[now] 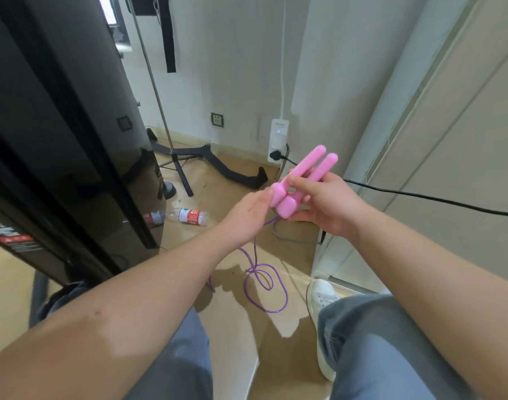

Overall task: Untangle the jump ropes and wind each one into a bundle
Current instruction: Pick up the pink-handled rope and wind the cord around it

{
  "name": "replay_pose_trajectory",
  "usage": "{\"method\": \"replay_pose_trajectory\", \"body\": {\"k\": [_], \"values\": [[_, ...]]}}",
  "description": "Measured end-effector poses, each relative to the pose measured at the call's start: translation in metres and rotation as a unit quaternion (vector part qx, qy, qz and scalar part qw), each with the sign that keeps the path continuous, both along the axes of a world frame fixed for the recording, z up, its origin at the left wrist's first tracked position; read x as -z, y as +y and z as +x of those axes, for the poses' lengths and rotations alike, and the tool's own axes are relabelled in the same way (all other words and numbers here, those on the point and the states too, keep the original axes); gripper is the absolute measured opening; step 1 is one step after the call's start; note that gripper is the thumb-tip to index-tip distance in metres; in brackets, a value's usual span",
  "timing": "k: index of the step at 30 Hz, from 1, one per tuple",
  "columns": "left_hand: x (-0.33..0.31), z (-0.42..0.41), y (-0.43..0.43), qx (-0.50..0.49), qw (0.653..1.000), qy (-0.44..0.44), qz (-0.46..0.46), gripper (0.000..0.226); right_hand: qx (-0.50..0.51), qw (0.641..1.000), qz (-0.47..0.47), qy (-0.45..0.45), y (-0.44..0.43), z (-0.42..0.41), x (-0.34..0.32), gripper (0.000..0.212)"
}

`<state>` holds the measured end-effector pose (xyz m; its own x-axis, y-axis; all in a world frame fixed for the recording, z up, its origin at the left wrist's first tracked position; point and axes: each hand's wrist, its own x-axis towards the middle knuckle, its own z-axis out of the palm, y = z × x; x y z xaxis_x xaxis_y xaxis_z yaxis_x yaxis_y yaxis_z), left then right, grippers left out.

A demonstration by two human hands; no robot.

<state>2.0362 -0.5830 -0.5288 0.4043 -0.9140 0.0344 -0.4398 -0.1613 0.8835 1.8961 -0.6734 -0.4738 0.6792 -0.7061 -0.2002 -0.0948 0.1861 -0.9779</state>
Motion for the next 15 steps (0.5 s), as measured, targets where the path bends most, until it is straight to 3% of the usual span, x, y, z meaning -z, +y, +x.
{"method": "replay_pose_trajectory", "body": {"k": [4, 7, 10, 13, 15], "values": [[0.017, -0.002, -0.004, 0.085, 0.986, 0.141, 0.004, 0.035, 0.017, 0.999, 0.038, 0.006, -0.014, 0.006, 0.02, 0.014], [0.026, 0.003, -0.011, 0.065, 0.995, 0.054, 0.059, 0.018, 0.012, 0.997, 0.072, 0.027, -0.026, 0.009, 0.031, 0.025], [0.026, 0.012, -0.017, 0.012, 0.999, -0.017, 0.046, 0.033, 0.076, 0.995, 0.058, 0.025, -0.042, 0.012, 0.038, 0.051], [0.024, 0.028, -0.021, -0.03, 0.995, -0.064, 0.07, 0.043, 0.143, 0.979, -0.086, 0.116, -0.053, 0.011, 0.046, 0.102], [0.029, 0.041, -0.021, -0.03, 0.988, -0.097, 0.112, 0.05, 0.115, 0.961, -0.191, 0.162, -0.055, 0.01, 0.049, 0.112]]}}
